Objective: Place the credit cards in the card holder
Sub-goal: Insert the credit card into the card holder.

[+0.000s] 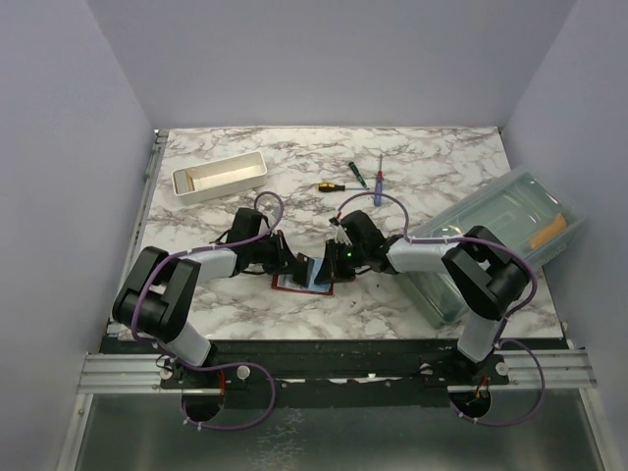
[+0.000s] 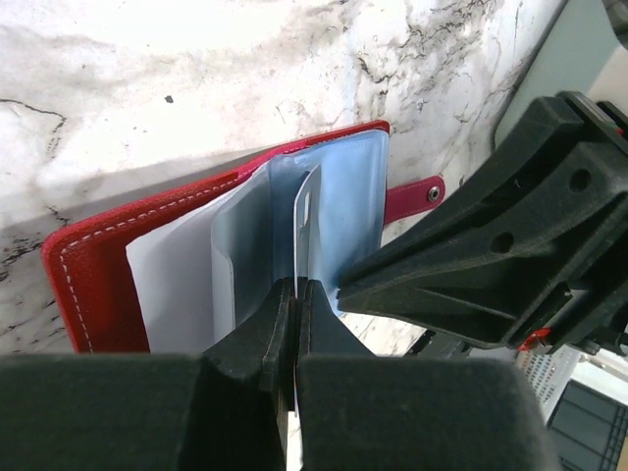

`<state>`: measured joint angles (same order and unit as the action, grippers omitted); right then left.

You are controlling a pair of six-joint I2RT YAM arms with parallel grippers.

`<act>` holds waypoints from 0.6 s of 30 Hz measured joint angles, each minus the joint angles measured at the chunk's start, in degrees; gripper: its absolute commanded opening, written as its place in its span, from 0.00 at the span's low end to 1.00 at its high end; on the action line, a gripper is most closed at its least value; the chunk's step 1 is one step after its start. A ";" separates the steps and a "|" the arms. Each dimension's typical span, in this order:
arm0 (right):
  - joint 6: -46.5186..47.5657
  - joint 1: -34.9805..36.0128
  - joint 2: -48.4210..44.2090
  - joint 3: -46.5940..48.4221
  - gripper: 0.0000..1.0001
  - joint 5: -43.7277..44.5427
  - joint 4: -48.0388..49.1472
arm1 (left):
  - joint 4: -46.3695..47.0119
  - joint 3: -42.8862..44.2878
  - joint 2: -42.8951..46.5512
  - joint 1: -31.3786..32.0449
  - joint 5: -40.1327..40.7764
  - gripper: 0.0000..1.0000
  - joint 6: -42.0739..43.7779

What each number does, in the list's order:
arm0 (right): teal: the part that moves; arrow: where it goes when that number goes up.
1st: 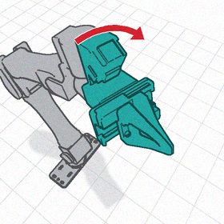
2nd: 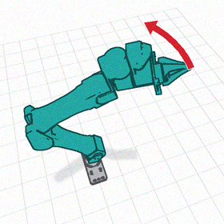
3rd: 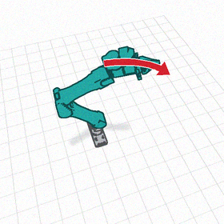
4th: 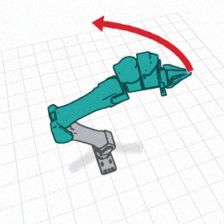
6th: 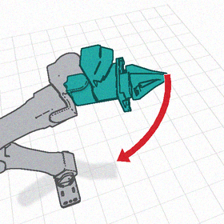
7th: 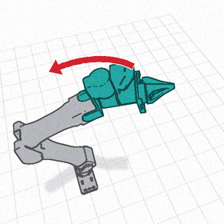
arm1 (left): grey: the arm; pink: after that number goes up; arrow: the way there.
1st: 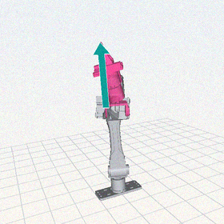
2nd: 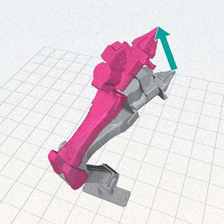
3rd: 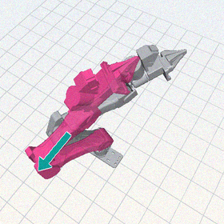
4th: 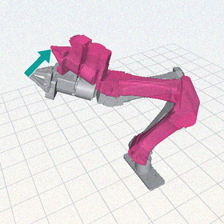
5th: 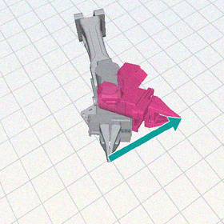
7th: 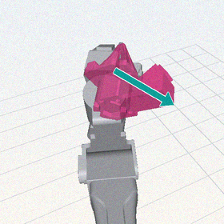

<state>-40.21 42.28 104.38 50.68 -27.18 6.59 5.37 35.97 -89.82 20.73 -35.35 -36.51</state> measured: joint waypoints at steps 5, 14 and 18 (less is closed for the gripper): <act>1.68 0.00 -2.97 0.22 0.17 4.48 -6.75 | 1.36 -0.42 -0.39 0.00 -0.48 0.04 -1.97; 2.99 0.00 -2.64 1.07 0.06 5.55 -8.41 | 1.40 -0.83 -1.11 0.00 -0.35 0.51 -4.33; 3.21 0.00 -2.54 1.16 0.06 5.53 -8.39 | -0.26 -1.07 1.55 0.02 0.74 0.51 -4.63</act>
<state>-36.99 42.28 101.84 51.83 -21.65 -1.80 5.10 34.89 -88.27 20.75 -34.61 -41.15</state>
